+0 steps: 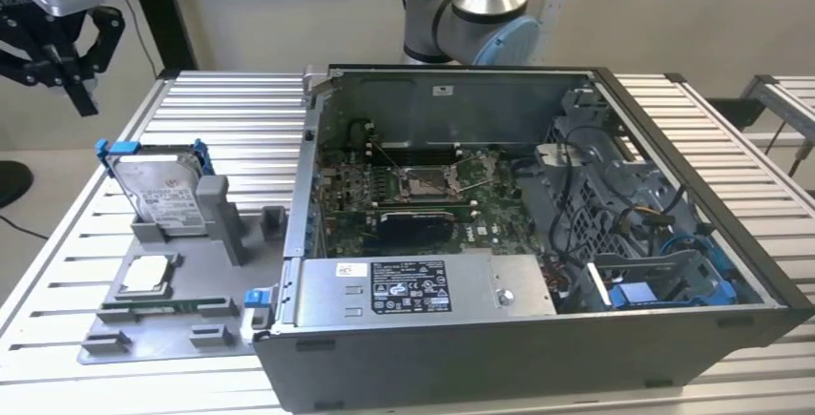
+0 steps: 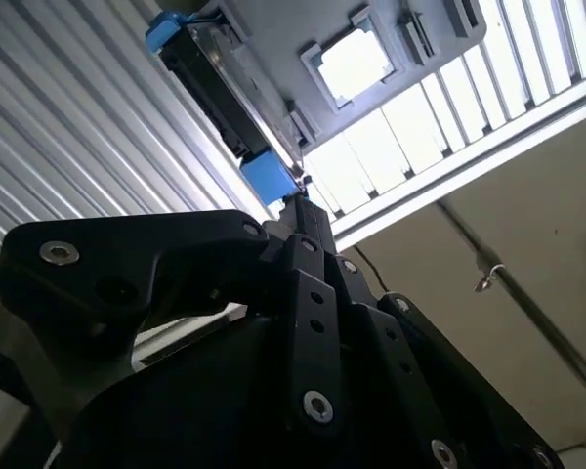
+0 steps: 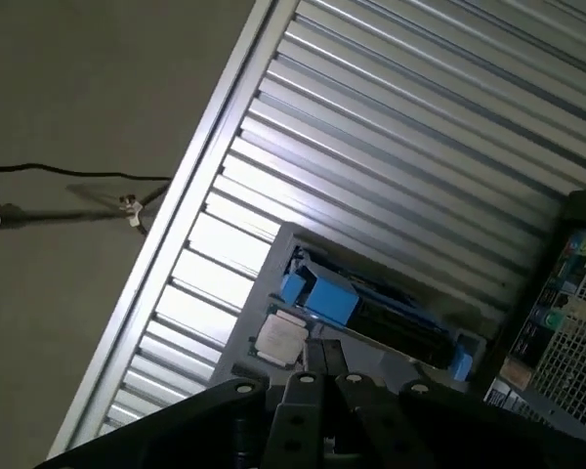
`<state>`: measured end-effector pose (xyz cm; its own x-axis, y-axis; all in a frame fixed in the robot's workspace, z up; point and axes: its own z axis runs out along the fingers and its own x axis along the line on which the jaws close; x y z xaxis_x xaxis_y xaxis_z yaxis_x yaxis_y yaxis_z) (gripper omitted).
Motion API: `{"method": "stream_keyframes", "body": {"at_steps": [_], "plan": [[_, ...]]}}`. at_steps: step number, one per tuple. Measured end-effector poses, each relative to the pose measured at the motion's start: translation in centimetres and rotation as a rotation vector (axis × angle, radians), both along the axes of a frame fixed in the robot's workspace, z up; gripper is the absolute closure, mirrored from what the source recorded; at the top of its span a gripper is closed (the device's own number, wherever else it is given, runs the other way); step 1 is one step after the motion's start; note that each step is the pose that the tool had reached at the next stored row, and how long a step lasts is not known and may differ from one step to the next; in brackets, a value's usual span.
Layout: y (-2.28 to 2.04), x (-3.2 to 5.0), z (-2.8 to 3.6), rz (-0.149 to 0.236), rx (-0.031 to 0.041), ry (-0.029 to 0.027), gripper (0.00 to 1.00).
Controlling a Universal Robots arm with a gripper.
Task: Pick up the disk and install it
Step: 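Pick up the disk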
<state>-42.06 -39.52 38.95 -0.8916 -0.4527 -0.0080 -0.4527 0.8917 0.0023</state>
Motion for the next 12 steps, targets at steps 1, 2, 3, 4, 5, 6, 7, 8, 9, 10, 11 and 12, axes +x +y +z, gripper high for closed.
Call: {"method": "stream_keyframes", "body": {"at_steps": [1, 2, 3, 4, 5, 6, 7, 8, 9, 10, 11, 12], "plan": [[0.00, 0.00, 0.00, 0.018, -0.0023, 0.0000, 1.00], [0.00, -0.01, 0.00, 0.037, -0.0043, 0.0000, 1.00], [0.00, -0.01, 0.01, 0.055, -0.0057, 0.0000, 1.00], [0.00, 0.00, 0.00, 0.073, -0.0066, -0.0001, 1.00], [0.00, -0.01, 0.00, 0.091, -0.0069, -0.0001, 1.00], [0.00, -0.01, 0.00, 0.109, -0.0074, -0.0002, 1.00], [0.00, -0.01, 0.00, 0.126, -0.0079, -0.0001, 1.00], [0.00, -0.01, 0.00, 0.143, -0.0084, -0.0002, 1.00], [0.00, -0.01, 0.00, 0.160, -0.0091, -0.0003, 1.00], [0.00, -0.01, 0.00, 0.178, -0.0100, -0.0003, 1.00], [0.01, -0.01, 0.00, 0.194, -0.0111, -0.0002, 1.00], [0.00, -0.01, 0.00, 0.213, -0.0124, -0.0003, 1.00]]}}
